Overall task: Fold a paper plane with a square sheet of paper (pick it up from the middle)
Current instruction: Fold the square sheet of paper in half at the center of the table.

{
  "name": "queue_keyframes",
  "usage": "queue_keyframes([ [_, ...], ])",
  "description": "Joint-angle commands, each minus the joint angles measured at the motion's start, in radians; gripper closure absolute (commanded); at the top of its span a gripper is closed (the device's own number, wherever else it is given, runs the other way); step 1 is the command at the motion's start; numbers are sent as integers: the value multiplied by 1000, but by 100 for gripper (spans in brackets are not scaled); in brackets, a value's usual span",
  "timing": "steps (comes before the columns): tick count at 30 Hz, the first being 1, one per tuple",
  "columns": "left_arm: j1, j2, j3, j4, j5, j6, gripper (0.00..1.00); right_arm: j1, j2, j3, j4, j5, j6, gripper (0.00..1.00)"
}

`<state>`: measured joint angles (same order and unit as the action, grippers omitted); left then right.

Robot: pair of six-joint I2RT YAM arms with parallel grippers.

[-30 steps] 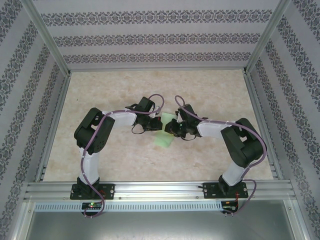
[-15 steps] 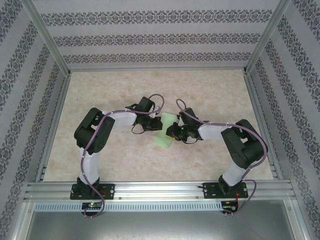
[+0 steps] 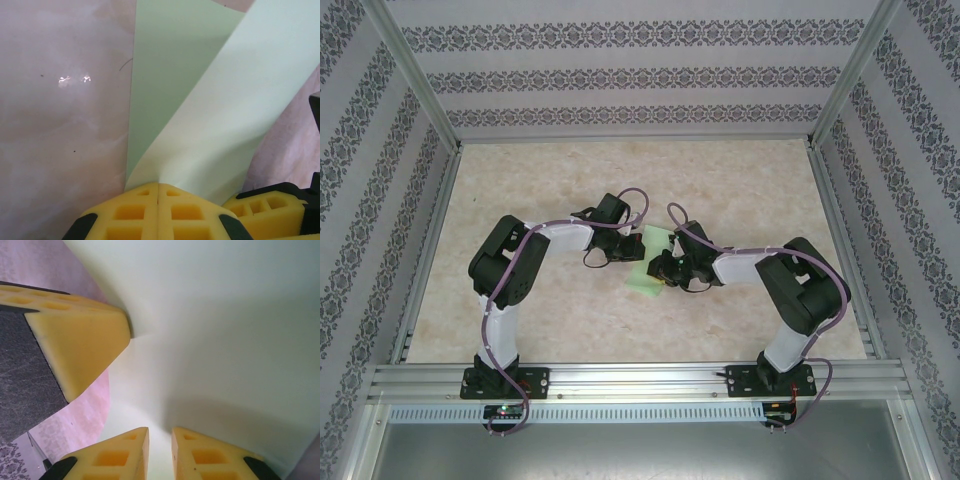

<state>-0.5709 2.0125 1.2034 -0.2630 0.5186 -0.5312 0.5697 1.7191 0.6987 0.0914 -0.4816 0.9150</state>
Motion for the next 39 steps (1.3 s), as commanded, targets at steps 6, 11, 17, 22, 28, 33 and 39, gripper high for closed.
queue_keyframes([
  [6, -11, 42, -10, -87, -29, 25, 100, 44, -95, -9, -67, 26, -10, 79],
  [11, -11, 42, -8, -88, -28, 25, 100, 51, -77, -45, -40, 31, 6, 79],
  [17, -11, 43, 2, -91, -26, 25, 100, 48, -15, -82, -30, 41, -1, 79],
  [22, -11, 39, 5, -105, -27, 34, 100, 56, -56, -66, -54, 35, -3, 79],
  [28, -12, 33, -10, -90, -24, 27, 100, 67, -137, -48, -87, 45, -21, 79],
  [33, -13, 29, -16, -89, -26, 24, 100, 92, -130, -52, -23, 2, 11, 79],
  [39, -12, 35, -6, -96, -25, 29, 100, 101, -24, -74, -7, -2, 7, 80],
])
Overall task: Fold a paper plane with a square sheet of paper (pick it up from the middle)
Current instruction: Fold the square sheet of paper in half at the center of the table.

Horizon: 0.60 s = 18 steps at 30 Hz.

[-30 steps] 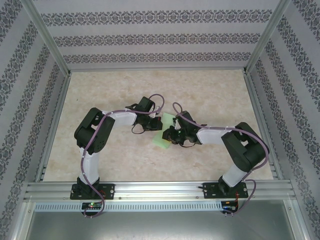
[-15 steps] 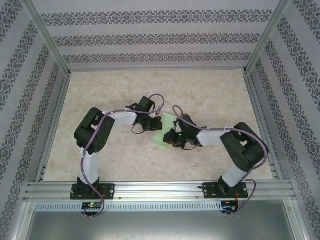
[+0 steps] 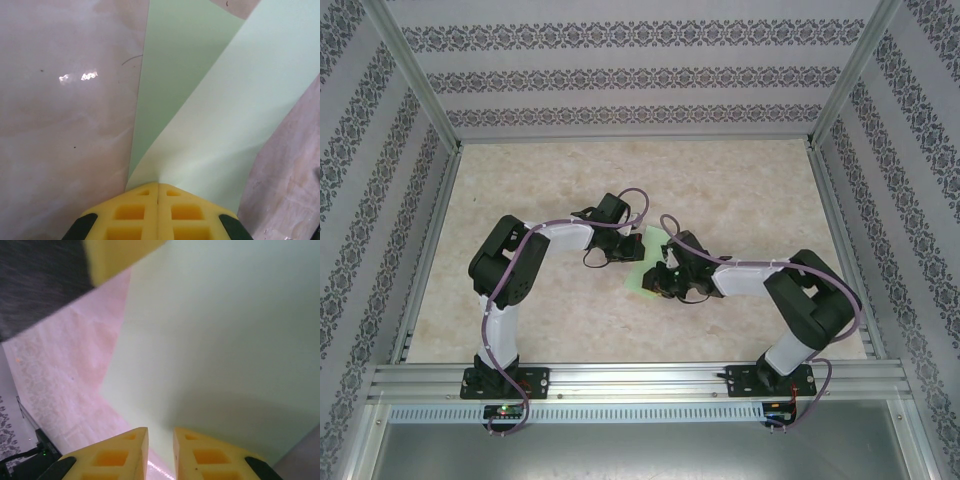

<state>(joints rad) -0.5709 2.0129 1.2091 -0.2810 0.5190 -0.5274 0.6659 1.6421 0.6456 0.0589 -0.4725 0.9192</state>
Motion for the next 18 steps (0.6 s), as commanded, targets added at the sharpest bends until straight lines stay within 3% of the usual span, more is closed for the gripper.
queue_keyframes([
  [1, -12, 34, -8, -81, -26, 27, 100, 3, 65, -37, 51, -8, 12, 80],
  [5, -12, 36, -4, -84, -26, 29, 100, 4, 78, -34, 44, -20, 10, 80],
  [12, -12, 35, 4, -92, -23, 33, 100, 7, -77, -8, -47, 4, -4, 79],
  [18, -12, 35, 4, -92, -23, 33, 100, 21, -45, -25, 35, -56, 24, 79],
])
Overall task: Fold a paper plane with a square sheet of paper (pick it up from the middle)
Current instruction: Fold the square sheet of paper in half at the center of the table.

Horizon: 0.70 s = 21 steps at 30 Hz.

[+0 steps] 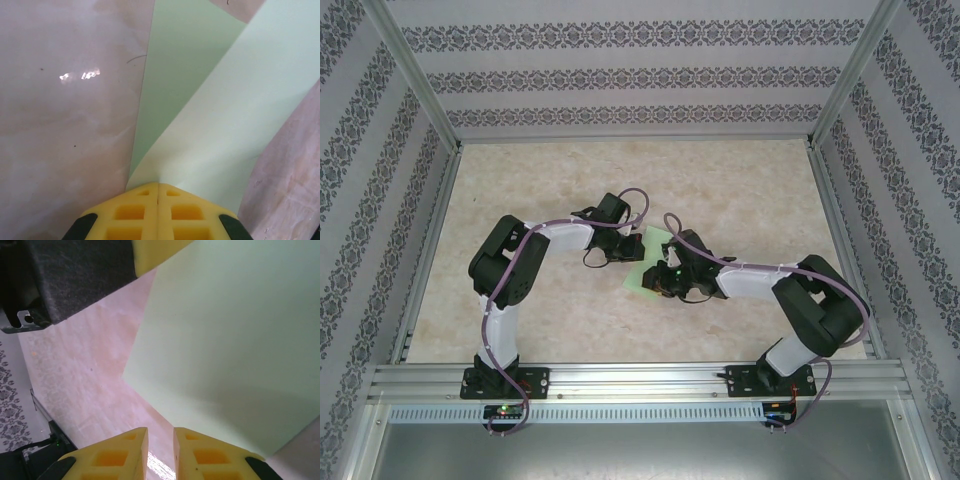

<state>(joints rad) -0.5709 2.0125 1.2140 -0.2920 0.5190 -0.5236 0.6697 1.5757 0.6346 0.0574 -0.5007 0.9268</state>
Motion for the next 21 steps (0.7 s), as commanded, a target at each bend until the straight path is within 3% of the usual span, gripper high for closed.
queue_keyframes([
  [1, -12, 36, -1, -81, -24, 30, 100, 22, 39, -10, 37, -33, 16, 79],
  [8, -14, 35, -5, -81, -22, 31, 100, 25, 102, -67, 55, -3, 23, 79],
  [13, -12, 37, -2, -81, -21, 33, 100, 2, 30, -41, 19, 5, 19, 79],
  [17, -13, 36, -2, -85, -23, 36, 100, -78, -48, 31, -51, 65, -26, 78],
  [21, -14, 43, -3, -79, -20, 34, 100, -162, -7, 58, -11, 81, -51, 78],
])
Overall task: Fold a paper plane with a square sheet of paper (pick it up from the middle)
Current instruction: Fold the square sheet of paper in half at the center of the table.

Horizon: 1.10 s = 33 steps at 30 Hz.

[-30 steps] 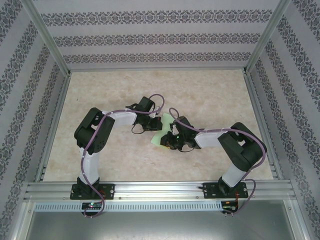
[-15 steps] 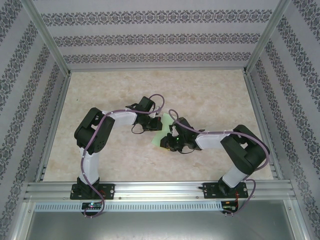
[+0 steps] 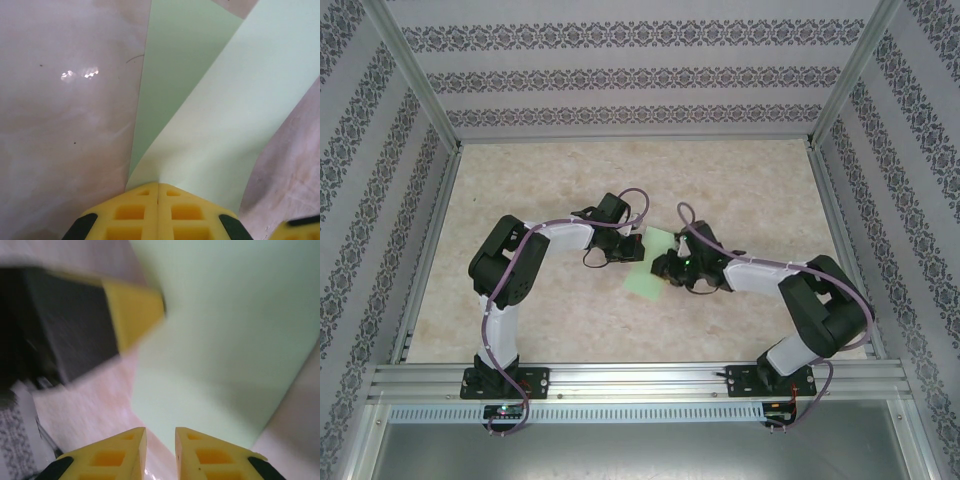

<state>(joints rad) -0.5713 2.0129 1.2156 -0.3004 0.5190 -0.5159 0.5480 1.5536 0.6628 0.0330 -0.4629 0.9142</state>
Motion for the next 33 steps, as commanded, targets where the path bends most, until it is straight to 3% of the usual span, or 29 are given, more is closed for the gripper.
queue_keyframes([
  [1, -13, 45, -1, -72, -22, 27, 100, -58, 44, 36, 47, 19, -38, 78],
  [4, -13, 47, 1, -76, -22, 30, 100, -82, 114, 58, 109, -30, -22, 79],
  [12, -15, 49, 4, -80, -23, 33, 100, -90, 221, 74, 9, 29, -70, 79],
  [17, -13, 49, 6, -87, -25, 37, 100, -92, 180, 67, 51, -9, -48, 78],
  [23, -13, 47, 10, -91, -23, 37, 100, -118, 111, 170, -32, -31, -92, 78],
  [33, -13, 47, 10, -92, -23, 37, 100, -147, 237, 161, 17, -37, -91, 78],
])
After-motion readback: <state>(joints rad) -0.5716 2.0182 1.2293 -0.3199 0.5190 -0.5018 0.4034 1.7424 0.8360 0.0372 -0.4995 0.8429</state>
